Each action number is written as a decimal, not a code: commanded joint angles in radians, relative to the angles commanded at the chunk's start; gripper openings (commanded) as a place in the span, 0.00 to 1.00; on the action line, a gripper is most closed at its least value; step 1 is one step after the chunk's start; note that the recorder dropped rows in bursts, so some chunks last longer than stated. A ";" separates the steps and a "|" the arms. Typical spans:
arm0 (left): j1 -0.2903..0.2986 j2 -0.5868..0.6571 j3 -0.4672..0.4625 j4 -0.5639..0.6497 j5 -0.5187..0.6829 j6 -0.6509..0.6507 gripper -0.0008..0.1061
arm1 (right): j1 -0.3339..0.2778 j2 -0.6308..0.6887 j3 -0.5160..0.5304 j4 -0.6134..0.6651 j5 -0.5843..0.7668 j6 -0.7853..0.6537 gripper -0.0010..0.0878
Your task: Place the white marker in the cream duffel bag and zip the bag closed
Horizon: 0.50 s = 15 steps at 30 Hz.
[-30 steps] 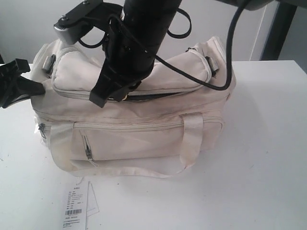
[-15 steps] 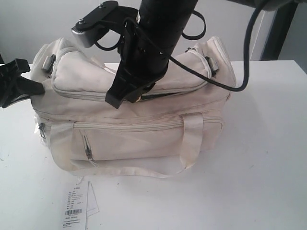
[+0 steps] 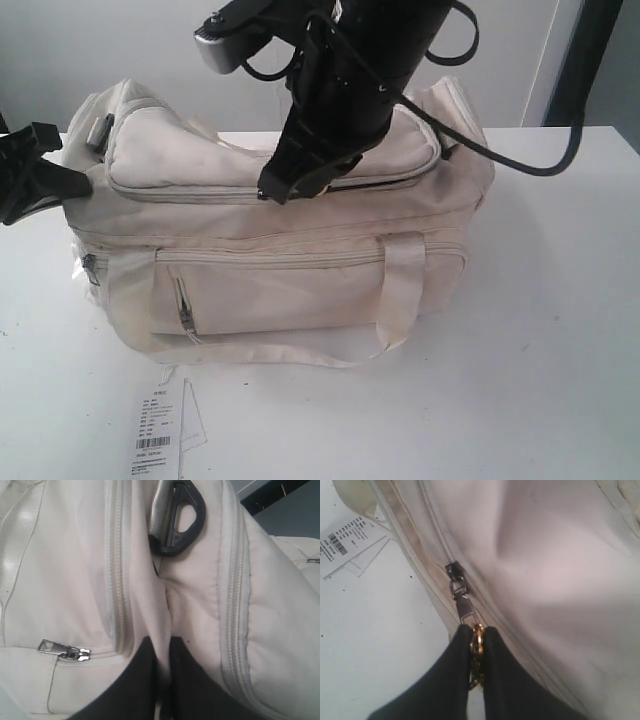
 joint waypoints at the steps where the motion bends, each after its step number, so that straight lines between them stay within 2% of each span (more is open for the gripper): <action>1: 0.000 0.000 0.000 0.000 0.000 0.000 0.01 | -0.007 0.000 0.000 0.000 0.000 0.000 0.01; 11: 0.000 0.000 0.000 0.000 -0.001 0.000 0.01 | -0.012 -0.002 0.000 -0.004 0.000 0.000 0.01; 15: 0.000 0.000 0.000 0.000 -0.001 0.000 0.01 | -0.047 -0.013 0.007 -0.002 0.000 0.000 0.01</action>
